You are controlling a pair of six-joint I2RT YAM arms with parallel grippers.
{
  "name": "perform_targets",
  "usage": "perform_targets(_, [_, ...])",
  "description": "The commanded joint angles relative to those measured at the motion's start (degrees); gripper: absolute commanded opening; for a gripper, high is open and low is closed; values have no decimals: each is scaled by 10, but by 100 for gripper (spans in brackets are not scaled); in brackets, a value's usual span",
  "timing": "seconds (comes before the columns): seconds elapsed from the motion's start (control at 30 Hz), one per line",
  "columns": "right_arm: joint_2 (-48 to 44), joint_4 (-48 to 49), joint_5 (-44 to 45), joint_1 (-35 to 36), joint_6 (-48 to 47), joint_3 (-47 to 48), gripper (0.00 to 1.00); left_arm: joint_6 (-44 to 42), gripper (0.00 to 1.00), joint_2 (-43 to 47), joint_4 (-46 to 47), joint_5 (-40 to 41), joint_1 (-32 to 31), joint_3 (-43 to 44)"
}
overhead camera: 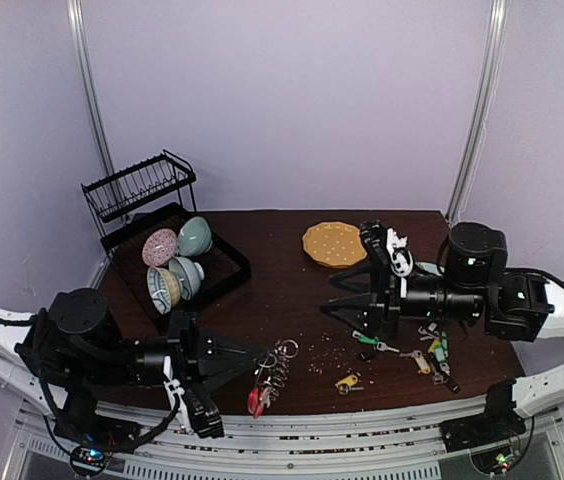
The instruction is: Put the keys on the keyring
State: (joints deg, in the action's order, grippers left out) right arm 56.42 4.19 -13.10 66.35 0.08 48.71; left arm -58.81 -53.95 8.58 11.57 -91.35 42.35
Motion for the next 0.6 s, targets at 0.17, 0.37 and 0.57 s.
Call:
perform_targets(0.17, [117,-229,165,-124,249,3,52,176,0,32,52,113,-2,-30])
perform_targets(0.37, [267,-310,116,-98,254,41,44,252,0,36,54,134,2,-57])
perform_targets(0.57, [343,-298,77,-34,264,50,39,261,0,48,87,104,2,-72])
